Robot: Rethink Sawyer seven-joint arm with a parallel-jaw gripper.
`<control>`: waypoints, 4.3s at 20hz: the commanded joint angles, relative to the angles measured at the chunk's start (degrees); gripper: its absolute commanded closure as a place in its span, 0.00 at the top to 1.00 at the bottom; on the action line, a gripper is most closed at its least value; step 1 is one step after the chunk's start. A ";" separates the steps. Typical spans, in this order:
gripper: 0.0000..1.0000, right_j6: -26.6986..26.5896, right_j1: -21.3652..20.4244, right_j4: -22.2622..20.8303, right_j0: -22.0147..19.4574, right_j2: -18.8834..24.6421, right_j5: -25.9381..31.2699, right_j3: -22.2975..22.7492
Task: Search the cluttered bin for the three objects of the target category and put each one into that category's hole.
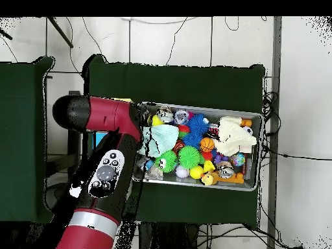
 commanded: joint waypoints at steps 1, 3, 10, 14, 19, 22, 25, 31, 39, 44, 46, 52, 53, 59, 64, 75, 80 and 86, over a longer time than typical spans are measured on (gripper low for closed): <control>0.00 12.81 9.70 -1.11 0.41 5.17 1.42 0.99; 0.00 12.47 11.25 -1.82 0.60 4.24 0.90 0.11; 0.00 9.73 12.45 -3.63 0.51 2.62 -5.39 2.50; 1.00 6.98 11.55 -5.00 0.07 2.89 -6.70 3.81; 1.00 5.86 11.19 -5.51 -0.25 3.28 -6.49 3.89; 1.00 5.64 10.98 -5.69 -0.42 3.54 -7.38 4.20; 1.00 5.68 10.97 -5.57 -0.56 3.58 -6.98 4.14; 1.00 5.75 10.86 -5.37 -0.64 3.77 -6.67 4.21; 1.00 5.48 10.72 -5.38 -0.64 3.92 -5.96 4.23; 0.00 5.57 10.60 -5.31 -0.67 4.01 -6.12 4.45; 0.00 5.35 10.58 -5.54 -0.69 4.06 -6.17 4.36; 0.00 4.97 10.02 -5.63 -0.86 4.34 -6.97 4.83; 0.00 4.95 9.64 -5.45 -1.01 4.48 -7.00 5.04; 0.00 5.27 5.49 -4.29 -1.49 3.73 -0.20 4.48; 0.00 6.32 2.84 -4.15 -1.45 1.75 9.20 1.01; 0.00 7.25 0.78 -4.18 -2.07 0.54 15.66 -2.22; 0.00 7.11 0.29 -4.43 -1.70 0.72 14.43 -0.72; 0.00 6.01 0.55 -4.86 -2.07 0.94 13.95 -0.67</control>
